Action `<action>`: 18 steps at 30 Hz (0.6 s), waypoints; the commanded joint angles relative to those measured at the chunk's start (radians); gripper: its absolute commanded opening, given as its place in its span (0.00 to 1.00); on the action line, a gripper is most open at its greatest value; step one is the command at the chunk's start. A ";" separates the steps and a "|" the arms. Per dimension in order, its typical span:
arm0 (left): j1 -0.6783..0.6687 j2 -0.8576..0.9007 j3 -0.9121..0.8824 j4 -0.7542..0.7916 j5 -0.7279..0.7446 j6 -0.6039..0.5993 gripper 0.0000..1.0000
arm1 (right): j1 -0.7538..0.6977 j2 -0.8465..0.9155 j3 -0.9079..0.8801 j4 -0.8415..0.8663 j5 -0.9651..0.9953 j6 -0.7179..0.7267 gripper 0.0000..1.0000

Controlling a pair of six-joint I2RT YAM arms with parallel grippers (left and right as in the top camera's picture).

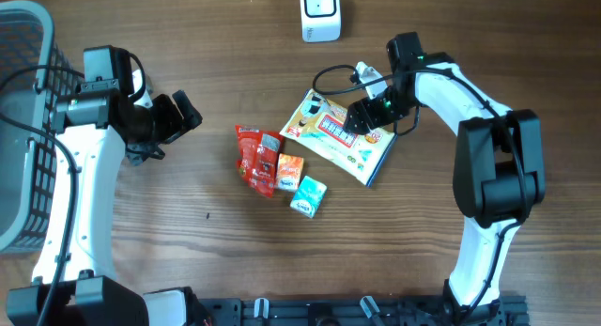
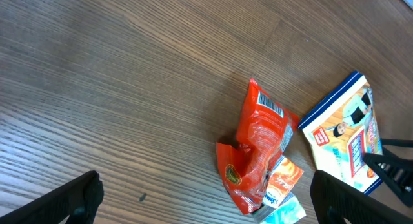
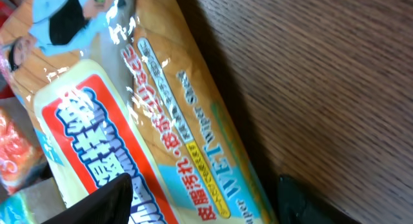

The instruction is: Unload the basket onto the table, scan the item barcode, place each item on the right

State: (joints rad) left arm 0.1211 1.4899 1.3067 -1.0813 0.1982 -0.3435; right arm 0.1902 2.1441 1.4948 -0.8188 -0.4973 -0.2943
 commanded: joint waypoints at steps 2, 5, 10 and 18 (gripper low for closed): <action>0.005 0.003 0.012 -0.001 -0.006 -0.009 1.00 | 0.016 0.042 -0.041 -0.005 -0.010 0.085 0.90; 0.005 0.003 0.012 0.000 -0.006 -0.009 1.00 | 0.047 0.042 -0.116 0.071 -0.005 0.121 0.85; 0.006 0.003 0.012 -0.001 -0.006 -0.009 1.00 | 0.061 0.042 -0.155 0.126 0.063 0.274 0.13; 0.006 0.003 0.012 -0.001 -0.006 -0.009 1.00 | -0.037 -0.015 -0.069 0.135 -0.464 0.443 0.04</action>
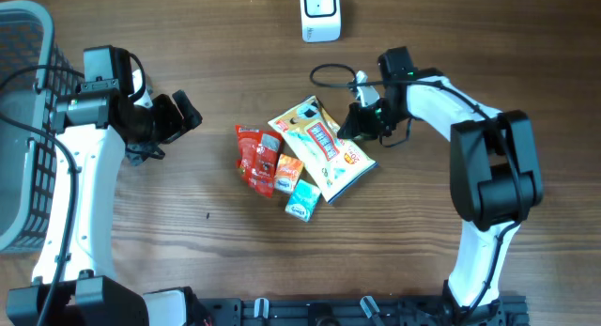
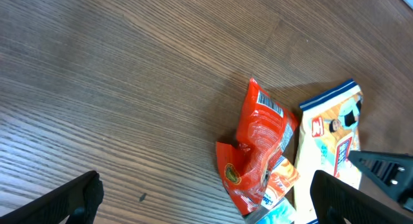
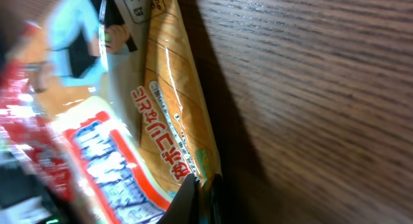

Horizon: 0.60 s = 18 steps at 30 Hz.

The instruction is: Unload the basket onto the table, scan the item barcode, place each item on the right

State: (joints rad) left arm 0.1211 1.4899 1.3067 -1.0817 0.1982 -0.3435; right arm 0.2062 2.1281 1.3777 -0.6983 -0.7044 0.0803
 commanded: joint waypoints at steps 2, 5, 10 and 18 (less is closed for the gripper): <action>0.006 0.003 0.012 0.000 -0.006 -0.009 1.00 | -0.091 -0.032 0.096 0.059 -0.261 0.161 0.04; 0.005 0.003 0.012 0.000 -0.006 -0.009 1.00 | -0.105 -0.056 0.128 0.152 -0.233 0.270 0.04; 0.005 0.003 0.012 0.000 -0.006 -0.009 1.00 | -0.100 -0.056 0.128 0.291 -0.163 0.437 0.04; 0.005 0.003 0.012 0.000 -0.006 -0.009 1.00 | -0.015 -0.056 0.128 0.832 0.223 0.820 0.05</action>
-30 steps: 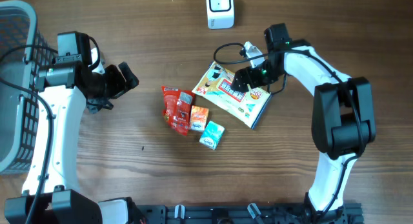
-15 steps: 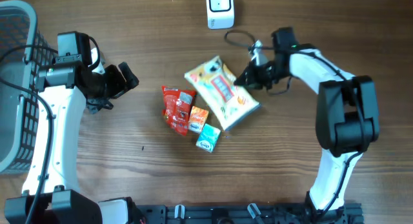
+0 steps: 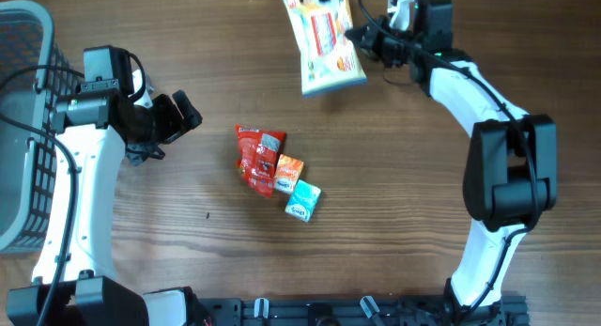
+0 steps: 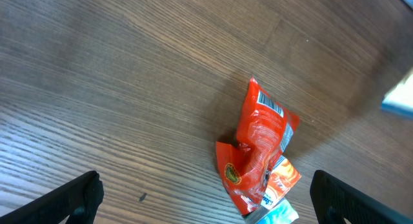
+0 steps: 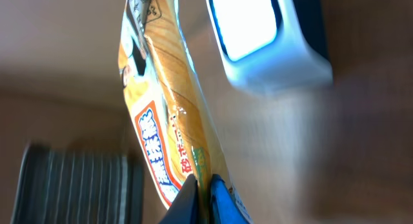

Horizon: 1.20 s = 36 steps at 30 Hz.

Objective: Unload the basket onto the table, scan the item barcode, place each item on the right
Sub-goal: 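Carry the bag up past the white scanner, then move the bag to the far right and drop it on the table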

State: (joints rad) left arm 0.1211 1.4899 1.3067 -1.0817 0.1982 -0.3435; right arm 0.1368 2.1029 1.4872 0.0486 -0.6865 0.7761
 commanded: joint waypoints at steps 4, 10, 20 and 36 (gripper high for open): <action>0.005 0.003 0.012 0.000 -0.006 -0.009 1.00 | 0.099 0.004 0.018 0.352 0.352 0.222 0.04; 0.006 0.003 0.012 0.000 -0.006 -0.009 1.00 | 0.098 0.166 0.056 0.513 0.409 0.324 0.04; 0.005 0.003 0.012 0.000 -0.006 -0.009 1.00 | -0.250 0.051 0.060 0.456 0.045 0.296 0.04; 0.006 0.003 0.012 0.000 -0.006 -0.009 1.00 | -0.963 0.016 0.060 -0.471 0.450 -0.180 0.04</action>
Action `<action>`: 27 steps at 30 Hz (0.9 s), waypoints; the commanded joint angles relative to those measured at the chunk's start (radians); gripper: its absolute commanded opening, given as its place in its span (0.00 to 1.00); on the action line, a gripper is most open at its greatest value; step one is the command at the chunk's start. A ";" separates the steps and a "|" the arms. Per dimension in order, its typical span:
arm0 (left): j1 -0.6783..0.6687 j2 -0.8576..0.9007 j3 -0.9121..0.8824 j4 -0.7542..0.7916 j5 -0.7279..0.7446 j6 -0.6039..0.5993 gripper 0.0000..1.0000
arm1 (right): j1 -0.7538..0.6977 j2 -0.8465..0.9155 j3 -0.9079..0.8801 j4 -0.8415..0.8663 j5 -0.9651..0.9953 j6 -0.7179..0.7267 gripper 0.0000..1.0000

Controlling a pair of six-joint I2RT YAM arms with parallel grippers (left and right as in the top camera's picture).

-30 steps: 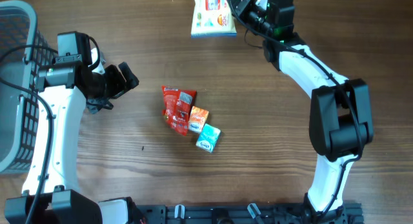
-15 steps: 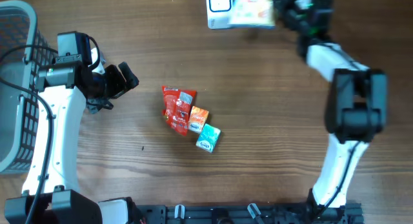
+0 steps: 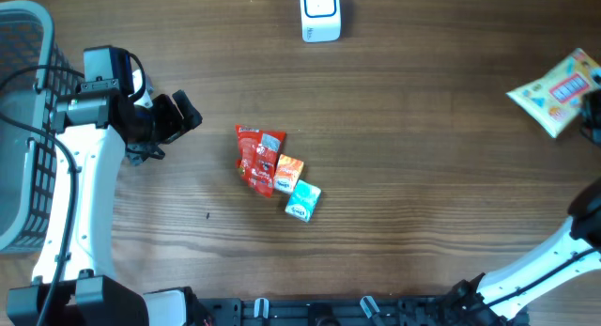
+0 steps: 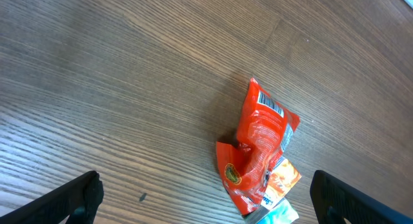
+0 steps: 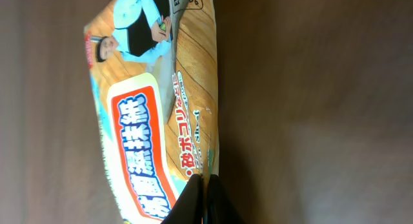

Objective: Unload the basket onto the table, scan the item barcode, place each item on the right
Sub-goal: 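Move the bag to the far right and drop it on the table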

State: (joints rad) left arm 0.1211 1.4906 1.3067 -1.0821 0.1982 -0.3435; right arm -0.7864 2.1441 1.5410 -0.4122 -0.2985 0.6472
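The wet-wipes pack [image 3: 557, 89], orange and blue with red lettering, hangs at the table's far right edge. My right gripper [image 5: 205, 183] is shut on its edge, and the pack [image 5: 155, 114] fills the left of that wrist view. In the overhead view this gripper is all but cut off by the frame edge. The white barcode scanner [image 3: 320, 11] stands at the back centre, far from the pack. My left gripper [image 3: 183, 115] stands open at the left, with nothing between its fingers [image 4: 72, 197].
A red snack bag [image 3: 255, 157], an orange packet [image 3: 289, 168] and a teal packet [image 3: 303, 199] lie together mid-table; the bag [image 4: 258, 150] shows in the left wrist view. A grey wire basket [image 3: 19, 129] stands at the left edge.
My right gripper with the wipes pack has moved from over the scanner at the back centre to the far right edge of the table. The left arm and the pile are unchanged.
The pack lay flat right of the pile with my right gripper open at its edge. Then the gripper was shut on that edge, the pack turned against the pile. Then the pack was held over the scanner, and now hangs at the far right.
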 commanded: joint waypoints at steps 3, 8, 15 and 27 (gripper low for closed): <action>0.006 0.003 0.012 0.000 -0.006 -0.009 1.00 | -0.098 -0.043 0.007 -0.047 -0.027 -0.065 0.22; 0.006 0.003 0.012 0.000 -0.006 -0.009 1.00 | -0.151 -0.218 0.018 -0.140 -0.040 -0.012 1.00; 0.006 0.003 0.012 0.000 -0.006 -0.009 1.00 | 0.189 -0.465 0.014 -0.338 -0.488 -0.223 1.00; 0.005 0.003 0.012 0.000 -0.006 -0.008 1.00 | 1.166 -0.347 -0.117 -0.507 -0.222 -0.451 1.00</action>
State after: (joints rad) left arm 0.1211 1.4906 1.3067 -1.0813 0.1982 -0.3435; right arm 0.3054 1.7641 1.4292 -0.9203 -0.6403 0.0879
